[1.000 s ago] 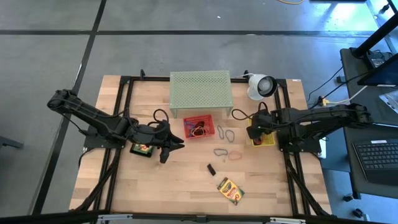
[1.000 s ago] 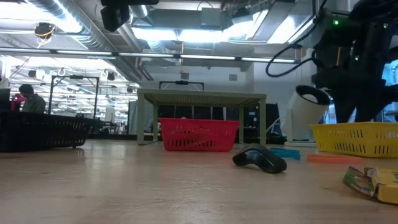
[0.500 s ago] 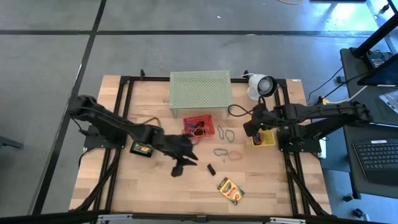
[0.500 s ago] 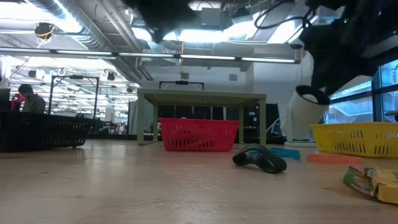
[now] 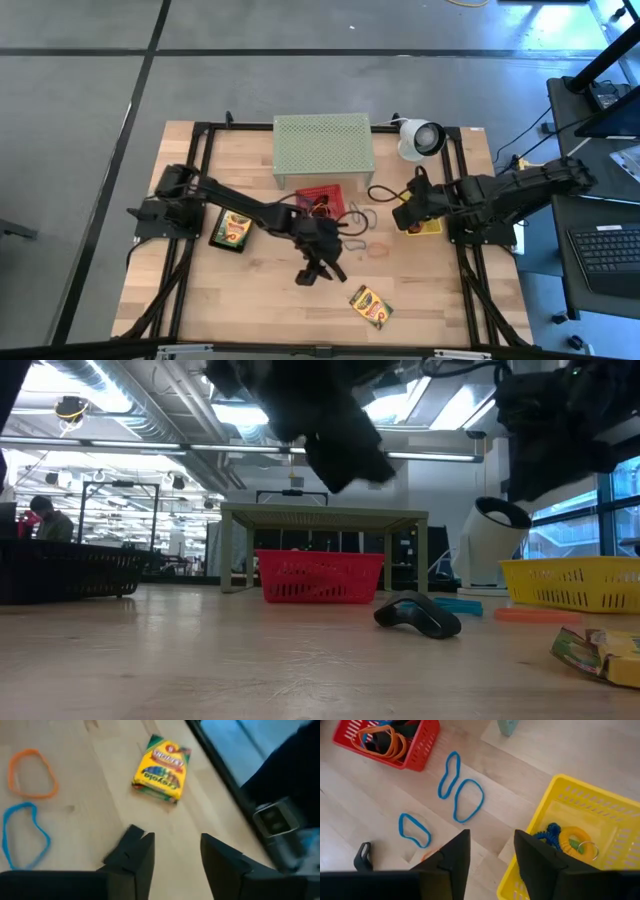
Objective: Pick & Place Office Desk Supplies
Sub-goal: Put the black rubber band into the red bin
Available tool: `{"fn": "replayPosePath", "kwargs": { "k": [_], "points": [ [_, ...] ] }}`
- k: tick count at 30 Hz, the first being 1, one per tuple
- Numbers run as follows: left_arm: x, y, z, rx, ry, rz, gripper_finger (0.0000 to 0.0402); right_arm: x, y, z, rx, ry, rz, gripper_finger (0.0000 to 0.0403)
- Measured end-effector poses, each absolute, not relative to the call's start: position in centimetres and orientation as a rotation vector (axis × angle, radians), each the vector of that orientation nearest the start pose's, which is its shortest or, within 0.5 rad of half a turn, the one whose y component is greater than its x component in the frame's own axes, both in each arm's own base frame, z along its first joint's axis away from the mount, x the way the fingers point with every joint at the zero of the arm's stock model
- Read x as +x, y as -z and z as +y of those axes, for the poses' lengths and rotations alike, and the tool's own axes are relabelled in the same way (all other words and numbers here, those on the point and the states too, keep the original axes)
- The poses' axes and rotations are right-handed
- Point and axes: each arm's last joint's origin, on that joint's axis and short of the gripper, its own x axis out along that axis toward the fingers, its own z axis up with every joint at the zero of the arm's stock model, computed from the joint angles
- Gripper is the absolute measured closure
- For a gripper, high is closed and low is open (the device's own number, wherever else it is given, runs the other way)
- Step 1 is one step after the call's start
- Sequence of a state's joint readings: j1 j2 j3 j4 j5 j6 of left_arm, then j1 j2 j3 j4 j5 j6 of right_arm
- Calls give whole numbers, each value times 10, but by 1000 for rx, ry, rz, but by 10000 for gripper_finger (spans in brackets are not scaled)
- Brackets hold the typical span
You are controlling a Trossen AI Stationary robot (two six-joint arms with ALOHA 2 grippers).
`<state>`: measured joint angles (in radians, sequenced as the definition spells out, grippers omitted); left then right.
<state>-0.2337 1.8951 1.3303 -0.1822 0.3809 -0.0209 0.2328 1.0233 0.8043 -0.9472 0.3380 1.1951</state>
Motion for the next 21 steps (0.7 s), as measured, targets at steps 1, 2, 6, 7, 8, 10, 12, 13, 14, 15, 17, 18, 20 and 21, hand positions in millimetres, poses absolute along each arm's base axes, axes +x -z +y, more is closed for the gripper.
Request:
{"fn": "replayPosePath", "kwargs": {
  "k": [1,2,6,7,8,10,12,13,14,15,17,18,20,21],
  "points": [
    [402,-206,-107,-35,581,761,240,170,-247,31,730,723,885,252],
    [404,-203,-107,10,586,762,232,169,-247,32,727,724,880,255],
    [410,-195,-108,222,554,758,208,169,-247,36,715,719,871,261],
    [410,-194,-107,270,540,756,204,168,-247,36,713,715,873,262],
    [411,-192,-106,306,525,759,199,168,-247,37,711,712,874,263],
    [412,-189,-105,352,502,762,192,168,-247,38,707,708,874,265],
    [412,-186,-105,372,513,767,187,168,-247,39,703,701,876,266],
    [413,-184,-105,375,520,766,185,168,-247,40,701,697,878,266],
    [413,-183,-105,375,527,770,184,168,-247,41,699,694,879,266],
    [413,-180,-105,373,538,779,183,167,-247,41,697,690,880,266],
    [414,-176,-106,376,550,782,181,167,-247,42,686,680,884,266],
    [414,-173,-106,380,555,789,181,167,-247,43,680,677,887,266],
    [415,-171,-107,384,558,782,180,167,-247,43,677,675,887,266],
    [416,-170,-107,386,557,782,180,167,-247,43,676,675,886,266]
  ]
}}
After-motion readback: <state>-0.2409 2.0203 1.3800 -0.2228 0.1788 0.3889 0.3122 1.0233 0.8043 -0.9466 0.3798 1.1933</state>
